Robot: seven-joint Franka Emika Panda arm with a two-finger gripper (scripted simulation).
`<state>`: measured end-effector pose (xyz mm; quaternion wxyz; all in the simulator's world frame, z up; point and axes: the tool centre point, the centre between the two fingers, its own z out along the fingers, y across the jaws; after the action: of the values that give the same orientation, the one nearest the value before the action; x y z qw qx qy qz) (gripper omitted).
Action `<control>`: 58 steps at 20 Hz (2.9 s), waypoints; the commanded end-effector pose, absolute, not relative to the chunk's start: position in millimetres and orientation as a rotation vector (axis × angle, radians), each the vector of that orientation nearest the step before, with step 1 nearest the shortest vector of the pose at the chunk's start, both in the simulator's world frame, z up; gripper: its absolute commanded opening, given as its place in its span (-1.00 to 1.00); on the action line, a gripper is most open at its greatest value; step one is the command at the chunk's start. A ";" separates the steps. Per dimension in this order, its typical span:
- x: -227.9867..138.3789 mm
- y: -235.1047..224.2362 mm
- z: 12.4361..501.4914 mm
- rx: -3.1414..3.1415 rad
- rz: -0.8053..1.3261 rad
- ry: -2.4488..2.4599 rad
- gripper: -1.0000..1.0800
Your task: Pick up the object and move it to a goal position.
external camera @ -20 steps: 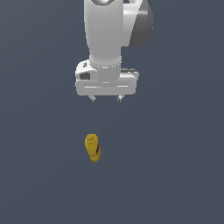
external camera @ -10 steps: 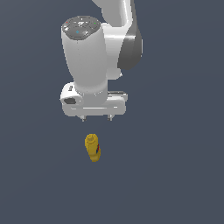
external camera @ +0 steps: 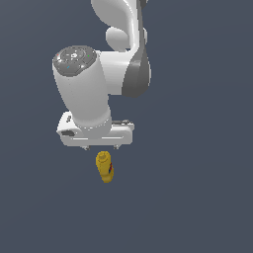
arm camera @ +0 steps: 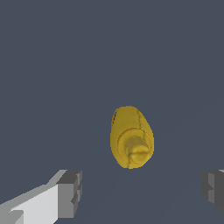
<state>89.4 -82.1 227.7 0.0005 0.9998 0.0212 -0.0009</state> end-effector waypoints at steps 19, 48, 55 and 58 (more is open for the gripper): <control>95.5 -88.2 178.4 3.141 0.000 0.068 0.92; 86.4 -72.6 175.7 3.141 -0.001 0.068 -1.00; 63.8 -38.0 188.2 3.141 -0.001 0.069 -1.00; 48.6 -14.7 196.7 3.141 -0.001 0.069 -1.00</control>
<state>54.1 -27.2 187.1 -0.0001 0.9998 0.0212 -0.0053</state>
